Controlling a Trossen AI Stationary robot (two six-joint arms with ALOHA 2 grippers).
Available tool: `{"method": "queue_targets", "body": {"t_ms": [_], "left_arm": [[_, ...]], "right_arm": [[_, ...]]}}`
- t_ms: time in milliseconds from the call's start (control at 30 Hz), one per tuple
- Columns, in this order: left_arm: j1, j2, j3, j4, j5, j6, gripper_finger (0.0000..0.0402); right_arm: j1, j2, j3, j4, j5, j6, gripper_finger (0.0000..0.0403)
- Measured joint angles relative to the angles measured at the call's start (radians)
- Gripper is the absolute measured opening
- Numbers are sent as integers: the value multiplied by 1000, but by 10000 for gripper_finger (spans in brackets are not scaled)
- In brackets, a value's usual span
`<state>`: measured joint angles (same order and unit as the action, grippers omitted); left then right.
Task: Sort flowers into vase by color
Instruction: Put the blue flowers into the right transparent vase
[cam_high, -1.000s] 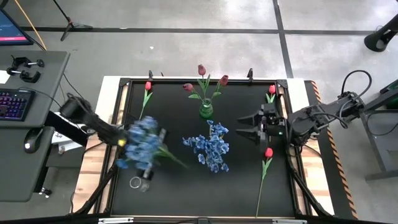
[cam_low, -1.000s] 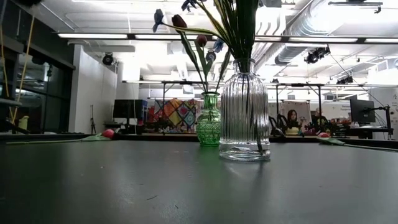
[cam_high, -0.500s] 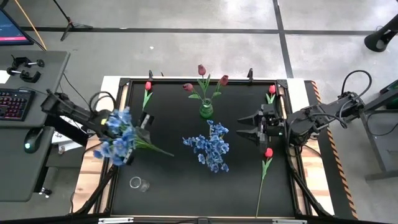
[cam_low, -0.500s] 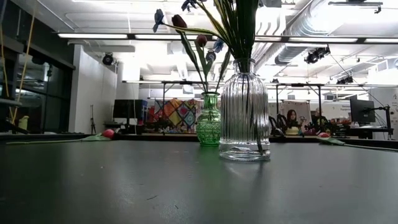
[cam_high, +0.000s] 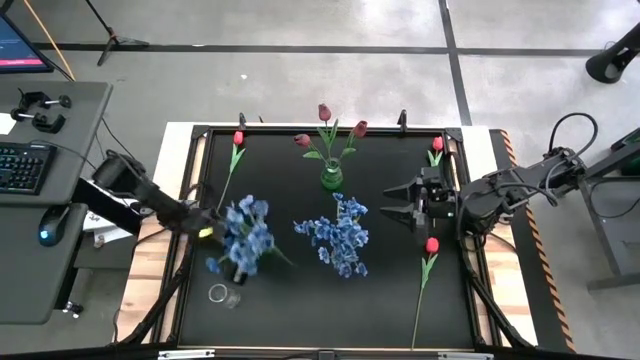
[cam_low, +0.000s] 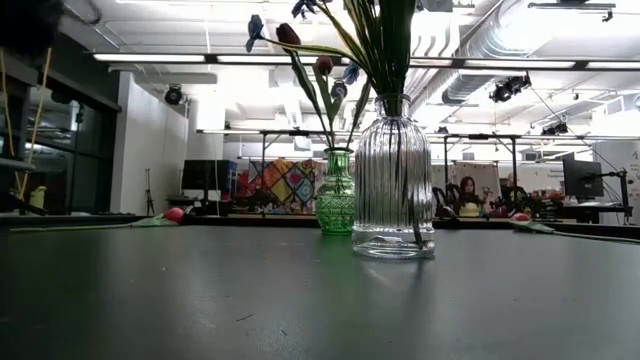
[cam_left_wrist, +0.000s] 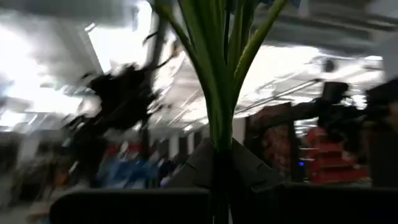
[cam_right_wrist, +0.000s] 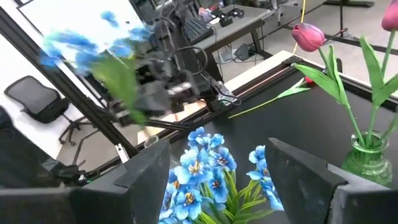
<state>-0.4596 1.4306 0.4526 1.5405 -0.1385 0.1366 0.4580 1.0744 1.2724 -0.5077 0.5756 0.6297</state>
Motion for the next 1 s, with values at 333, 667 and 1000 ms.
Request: {"method": "queue_targets", "body": {"t_ms": [333,667,1000], "left_arm": [[119,99,128,-280,150,-76,0],[97,95,251,-487,443,214,3],[117,129,352,-549,446,313,3]], "right_arm": [[0,0,0,-41,-15,0,252],[0,0,0,-66,-30,-1,252],[0,1,0,-114,-30,-1,252]]}}
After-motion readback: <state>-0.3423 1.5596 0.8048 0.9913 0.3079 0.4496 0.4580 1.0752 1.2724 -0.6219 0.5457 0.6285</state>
